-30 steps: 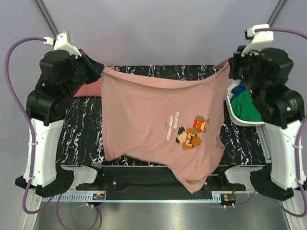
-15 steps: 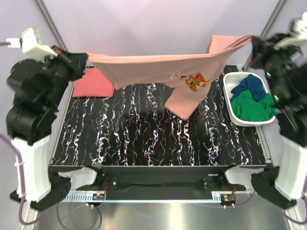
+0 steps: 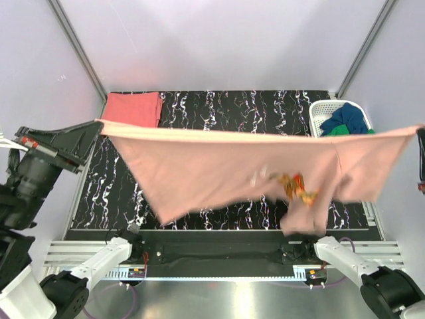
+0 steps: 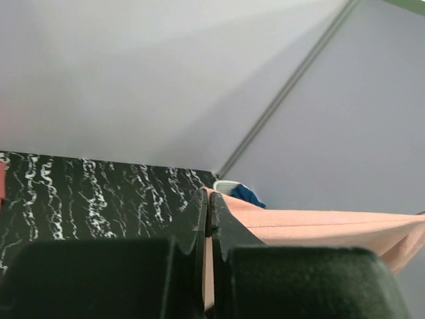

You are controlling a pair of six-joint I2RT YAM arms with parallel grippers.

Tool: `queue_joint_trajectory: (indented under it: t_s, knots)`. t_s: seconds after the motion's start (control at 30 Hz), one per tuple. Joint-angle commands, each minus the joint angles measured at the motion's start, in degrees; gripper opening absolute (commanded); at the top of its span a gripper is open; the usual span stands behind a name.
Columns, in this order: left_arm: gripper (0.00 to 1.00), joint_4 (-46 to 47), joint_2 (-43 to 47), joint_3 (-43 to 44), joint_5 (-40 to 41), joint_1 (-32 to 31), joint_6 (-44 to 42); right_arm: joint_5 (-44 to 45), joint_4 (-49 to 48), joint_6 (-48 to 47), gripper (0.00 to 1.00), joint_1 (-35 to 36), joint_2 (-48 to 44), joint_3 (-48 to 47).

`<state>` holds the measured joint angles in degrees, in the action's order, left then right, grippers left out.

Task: Fold and stack the t-shirts
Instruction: Flatten the tshirt out

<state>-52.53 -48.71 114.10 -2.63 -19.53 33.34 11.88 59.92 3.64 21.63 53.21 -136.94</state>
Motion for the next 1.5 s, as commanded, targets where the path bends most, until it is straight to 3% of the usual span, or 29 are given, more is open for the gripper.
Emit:
queue_joint_trajectory:
  t_s: [0.0,0.1,0.17,0.23,0.33,0.53,0.7,0.93,1.13,1.3,1.4,1.47]
  knots:
    - [0.0,-2.0,-0.1,5.3,-4.5,1.0,0.4,1.4,2.0,2.7,0.0,-0.3,-1.5,-0.6]
    - [0.0,-7.8,-3.0,10.1,-2.9,2.6,-1.4,2.9,0.6,0.3,0.0,-0.2,-1.0,0.8]
    - [0.0,-8.9,-3.9,7.4,-0.1,2.7,-2.4,4.8,-2.8,-2.0,0.0,-0.3,-0.3,5.1]
    - [0.0,-6.5,-3.9,-0.4,1.0,2.6,-2.5,6.6,-5.9,-5.9,0.0,-0.2,0.7,9.2]
    - [0.0,-2.2,-5.3,-10.3,4.3,2.6,-3.2,6.9,-18.1,-9.9,0.0,-0.2,2.6,23.2]
    - [0.0,4.4,-12.5,-22.8,12.7,3.5,-3.5,1.7,-32.8,-13.7,0.0,-0.3,10.8,40.6]
    - [0.0,11.0,-23.8,-31.5,11.3,11.7,-0.8,1.5,-46.4,-19.5,0.0,-0.3,23.0,50.6]
    - [0.0,29.2,-38.9,-31.7,4.0,17.2,0.8,-1.8,-57.2,-21.0,0.0,-2.9,48.9,45.2]
    - [0.0,31.7,-50.7,-23.6,-0.3,19.5,-0.8,-6.8,-54.0,-17.4,0.0,-5.8,65.1,32.1]
    - [0.0,34.7,-58.6,-20.6,-4.8,22.6,-1.5,-10.9,-54.5,-14.3,0.0,-6.0,70.6,25.5]
    - [0.0,35.5,-60.4,-18.4,-6.7,23.2,-1.5,-8.7,-56.5,-14.4,0.0,-5.9,73.1,21.8]
    - [0.0,34.7,-60.0,-17.0,-8.1,23.3,-1.4,-7.1,-52.9,-14.4,0.0,-6.2,74.7,14.7]
